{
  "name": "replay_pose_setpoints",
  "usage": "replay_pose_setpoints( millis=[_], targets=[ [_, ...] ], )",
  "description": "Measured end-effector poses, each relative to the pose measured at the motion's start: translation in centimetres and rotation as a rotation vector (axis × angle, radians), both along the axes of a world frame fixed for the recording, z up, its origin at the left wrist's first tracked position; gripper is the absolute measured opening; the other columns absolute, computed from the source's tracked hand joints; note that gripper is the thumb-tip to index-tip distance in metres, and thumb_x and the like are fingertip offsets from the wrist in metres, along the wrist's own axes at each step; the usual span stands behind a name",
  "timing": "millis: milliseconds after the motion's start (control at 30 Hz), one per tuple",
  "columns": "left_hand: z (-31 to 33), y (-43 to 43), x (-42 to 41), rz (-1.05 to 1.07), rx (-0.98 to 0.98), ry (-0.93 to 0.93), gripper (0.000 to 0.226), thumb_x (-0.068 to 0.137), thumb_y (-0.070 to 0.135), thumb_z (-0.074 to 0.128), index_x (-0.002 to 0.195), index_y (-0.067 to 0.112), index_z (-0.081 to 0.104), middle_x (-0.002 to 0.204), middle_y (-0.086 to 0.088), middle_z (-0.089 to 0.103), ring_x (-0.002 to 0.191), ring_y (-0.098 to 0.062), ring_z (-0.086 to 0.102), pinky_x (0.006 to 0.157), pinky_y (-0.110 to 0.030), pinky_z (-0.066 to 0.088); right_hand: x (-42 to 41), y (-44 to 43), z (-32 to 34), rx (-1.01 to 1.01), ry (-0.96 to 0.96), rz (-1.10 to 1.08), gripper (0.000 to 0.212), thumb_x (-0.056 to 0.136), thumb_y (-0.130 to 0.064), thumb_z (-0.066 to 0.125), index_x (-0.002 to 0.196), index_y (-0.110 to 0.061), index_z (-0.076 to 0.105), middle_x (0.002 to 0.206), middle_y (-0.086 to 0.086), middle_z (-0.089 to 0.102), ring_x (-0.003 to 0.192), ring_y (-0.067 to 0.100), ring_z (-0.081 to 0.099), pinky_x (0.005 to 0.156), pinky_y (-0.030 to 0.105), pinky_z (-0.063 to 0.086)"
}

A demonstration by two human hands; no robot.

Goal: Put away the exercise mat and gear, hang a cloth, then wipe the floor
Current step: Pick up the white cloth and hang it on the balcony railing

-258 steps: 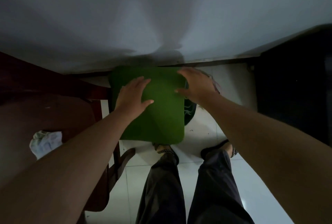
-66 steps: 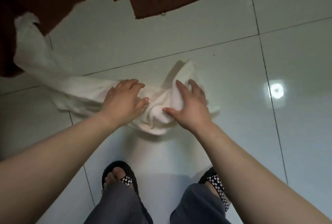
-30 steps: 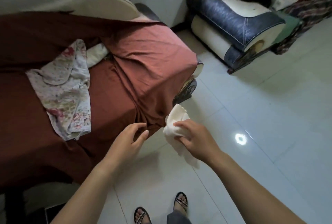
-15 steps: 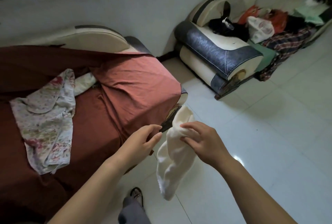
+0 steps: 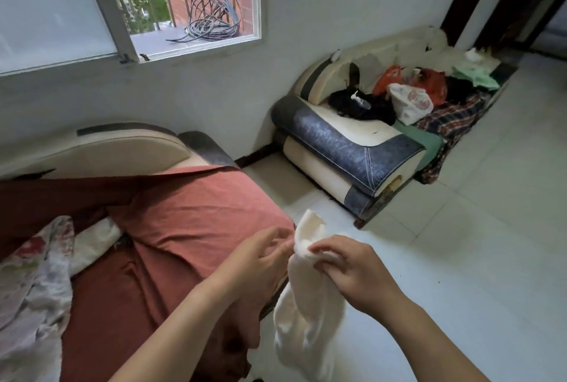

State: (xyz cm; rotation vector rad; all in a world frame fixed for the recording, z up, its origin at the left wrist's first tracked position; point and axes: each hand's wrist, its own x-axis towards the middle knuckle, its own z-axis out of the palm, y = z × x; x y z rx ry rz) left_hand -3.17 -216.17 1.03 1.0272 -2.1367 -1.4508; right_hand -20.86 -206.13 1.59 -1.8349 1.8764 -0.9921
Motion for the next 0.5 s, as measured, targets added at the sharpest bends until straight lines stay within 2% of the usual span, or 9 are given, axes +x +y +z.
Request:
replay_pose_setpoints(
  millis=[100,267,400,500],
  targets=[
    [1.1,-4.6,-3.5,-0.091,-0.008,0.018,0.026,0.094,0.034,0.05,0.115,0.022,0.06,0.111,0.008,0.067,0.1,0.005,0.06,0.088,-0.014,0.046,-2.5,-3.4,1.1,-0.043,-0.003,-0.056,0.026,0.074,-0.01,0.066,0.094,-0.028,0.068,0.092,-0.033,0.058,0.09,-0.01,0.055,0.08,0.006,0.039],
    [1.6,-10.0,-10.1,-0.208,0.043,0.044,0.027,0.094,0.035,0.049,0.118,0.027,0.059,0.109,0.01,0.068,0.103,-0.003,0.062,0.09,-0.031,0.051,-7.8,-6.9,2.2,-0.062,-0.017,-0.166,0.029,0.075,-0.006,0.069,0.093,-0.029,0.068,0.09,-0.029,0.06,0.088,-0.007,0.056,0.077,0.004,0.037],
    [1.2,-13.8,-15.0,-0.256,-0.005,-0.01,0.024,0.093,0.04,0.048,0.114,0.034,0.06,0.109,0.02,0.065,0.104,0.001,0.059,0.094,-0.028,0.048,-13.5,-10.4,1.5,-0.059,-0.056,-0.278,0.036,0.076,-0.009,0.07,0.1,-0.035,0.063,0.092,-0.027,0.061,0.088,-0.003,0.058,0.079,0.01,0.042],
    [0.3,-17.4,-19.3,-0.245,-0.033,-0.068,0.025,0.092,0.042,0.048,0.113,0.036,0.06,0.11,0.022,0.064,0.105,0.003,0.058,0.096,-0.029,0.047,-18.4,-14.1,0.8,-0.062,-0.085,-0.308,0.037,0.075,-0.009,0.07,0.1,-0.035,0.063,0.09,-0.028,0.061,0.088,-0.004,0.058,0.079,0.009,0.042]
  ],
)
